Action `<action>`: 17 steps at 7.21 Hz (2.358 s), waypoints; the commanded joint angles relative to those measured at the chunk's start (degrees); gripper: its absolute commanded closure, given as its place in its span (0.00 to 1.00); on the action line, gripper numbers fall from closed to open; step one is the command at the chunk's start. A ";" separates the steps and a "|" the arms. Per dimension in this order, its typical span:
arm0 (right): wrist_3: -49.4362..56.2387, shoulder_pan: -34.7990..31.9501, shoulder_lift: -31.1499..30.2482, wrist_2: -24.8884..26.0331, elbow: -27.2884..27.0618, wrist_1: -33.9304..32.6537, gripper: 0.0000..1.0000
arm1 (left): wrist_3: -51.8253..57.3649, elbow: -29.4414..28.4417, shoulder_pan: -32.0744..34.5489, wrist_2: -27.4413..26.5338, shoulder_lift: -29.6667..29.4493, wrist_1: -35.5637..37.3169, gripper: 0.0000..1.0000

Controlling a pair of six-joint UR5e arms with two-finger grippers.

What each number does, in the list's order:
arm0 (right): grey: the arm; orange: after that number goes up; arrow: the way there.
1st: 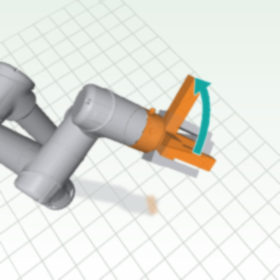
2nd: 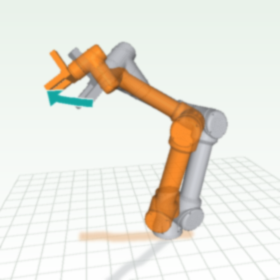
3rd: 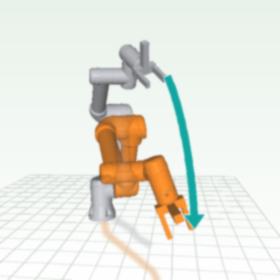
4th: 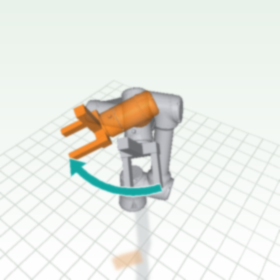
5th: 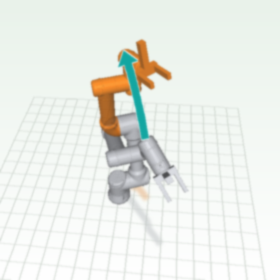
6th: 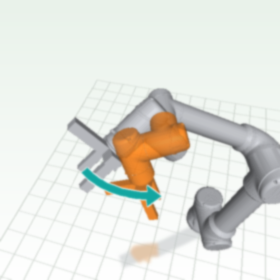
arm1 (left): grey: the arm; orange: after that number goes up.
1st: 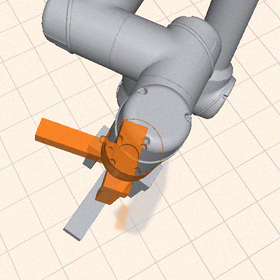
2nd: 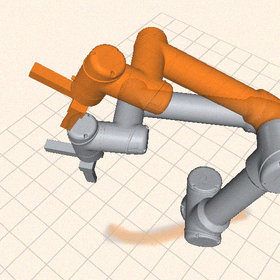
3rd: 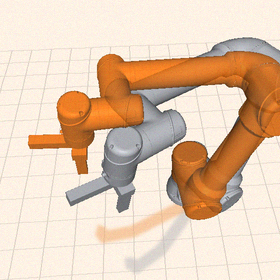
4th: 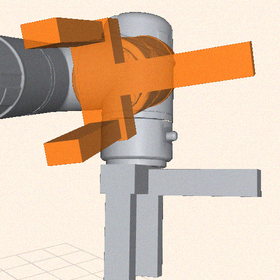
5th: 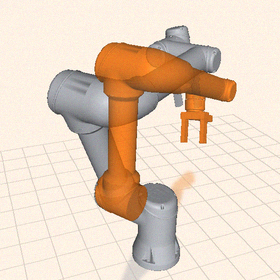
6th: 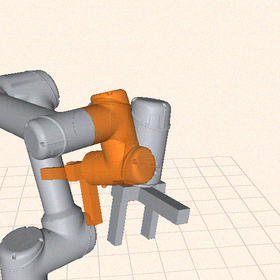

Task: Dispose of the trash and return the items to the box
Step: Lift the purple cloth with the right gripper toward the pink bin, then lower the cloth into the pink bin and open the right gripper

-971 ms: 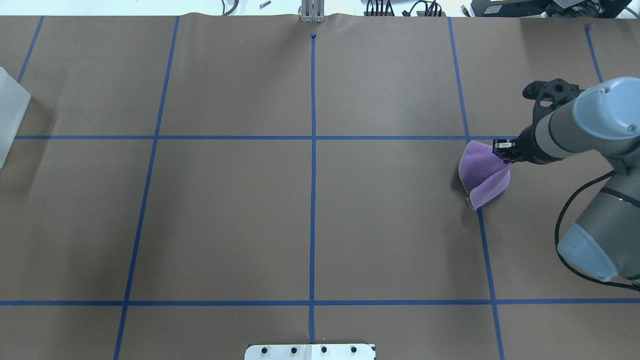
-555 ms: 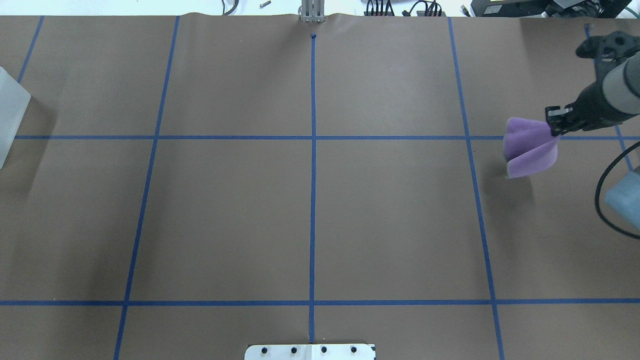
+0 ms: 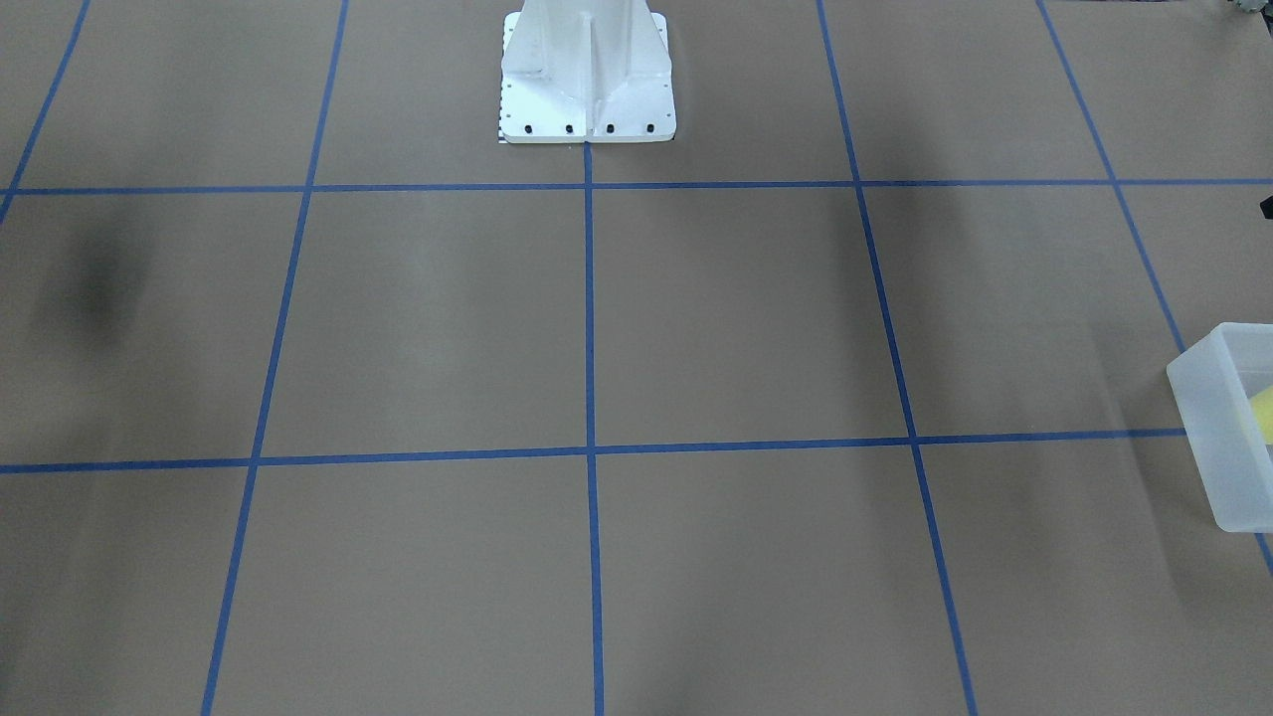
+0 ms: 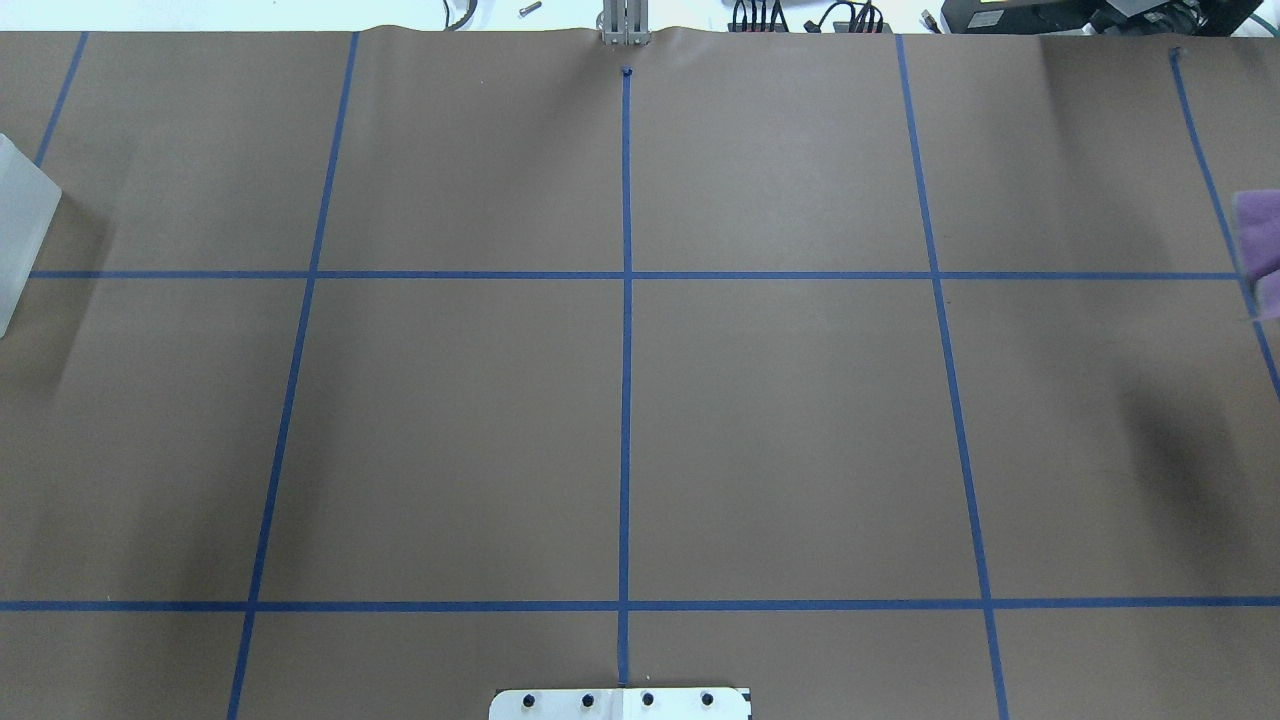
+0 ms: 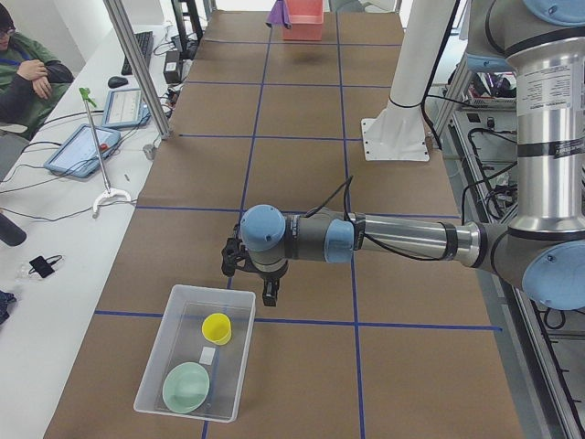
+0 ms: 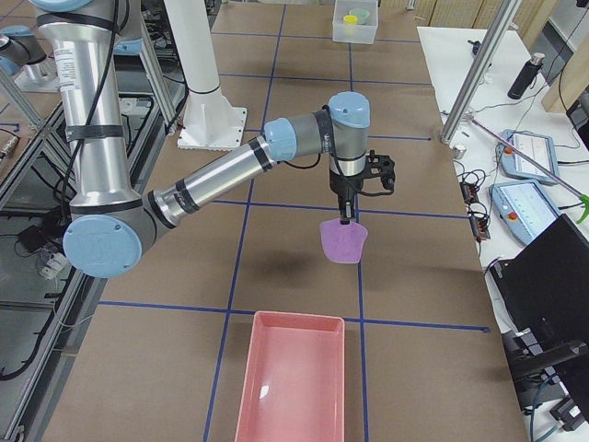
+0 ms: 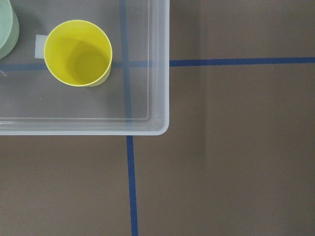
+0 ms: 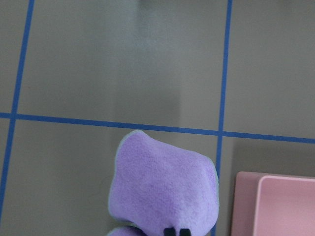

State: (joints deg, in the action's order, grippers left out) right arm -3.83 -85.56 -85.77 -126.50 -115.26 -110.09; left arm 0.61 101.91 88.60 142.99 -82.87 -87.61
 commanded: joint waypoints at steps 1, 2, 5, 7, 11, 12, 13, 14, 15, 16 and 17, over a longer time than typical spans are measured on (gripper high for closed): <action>20.52 -11.76 -2.38 -1.29 7.18 -2.76 1.00 | 0.00 0.13 0.00 0.01 0.25 0.07 0.01; 30.88 -16.00 -2.30 -1.12 14.11 -2.33 1.00 | 0.00 0.14 0.00 0.01 0.34 -0.02 0.01; 27.43 -16.83 -9.04 -3.99 23.30 12.54 1.00 | 0.00 0.14 -0.09 -0.08 0.60 -0.11 0.01; 19.13 -15.87 -11.35 -5.69 24.29 21.82 0.36 | 0.00 0.14 -0.09 -0.08 1.04 -0.37 0.01; 4.59 -9.31 -9.51 -10.00 16.16 20.02 0.00 | 0.00 0.14 -0.09 -0.17 1.57 -0.37 0.01; 2.79 -6.84 -9.59 -8.34 11.24 15.22 0.00 | 0.09 0.14 -0.09 -0.17 1.83 -0.37 0.01; 3.03 -5.94 -10.64 -6.67 6.32 9.69 0.00 | 0.00 0.05 -0.09 -0.17 1.92 -0.37 0.01; 3.82 -5.93 -13.43 -4.65 4.27 9.46 0.00 | 0.00 0.05 -0.09 -0.17 1.92 -0.37 0.01; 3.91 -5.76 -14.50 -4.55 4.25 9.37 0.00 | 0.00 -0.04 -0.09 -0.17 1.92 -0.37 0.01; 3.65 -5.67 -16.69 -3.42 4.69 9.37 0.00 | 0.00 -0.04 -0.18 -0.17 1.92 -0.37 0.01; 3.82 -5.67 -17.84 -3.40 4.95 10.76 0.00 | 0.00 0.05 -0.09 -0.17 2.27 -0.37 0.01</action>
State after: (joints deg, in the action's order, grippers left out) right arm -0.07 -91.30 -101.76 -130.41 -110.48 -100.27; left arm 0.62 101.90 88.47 142.82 -80.84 -87.98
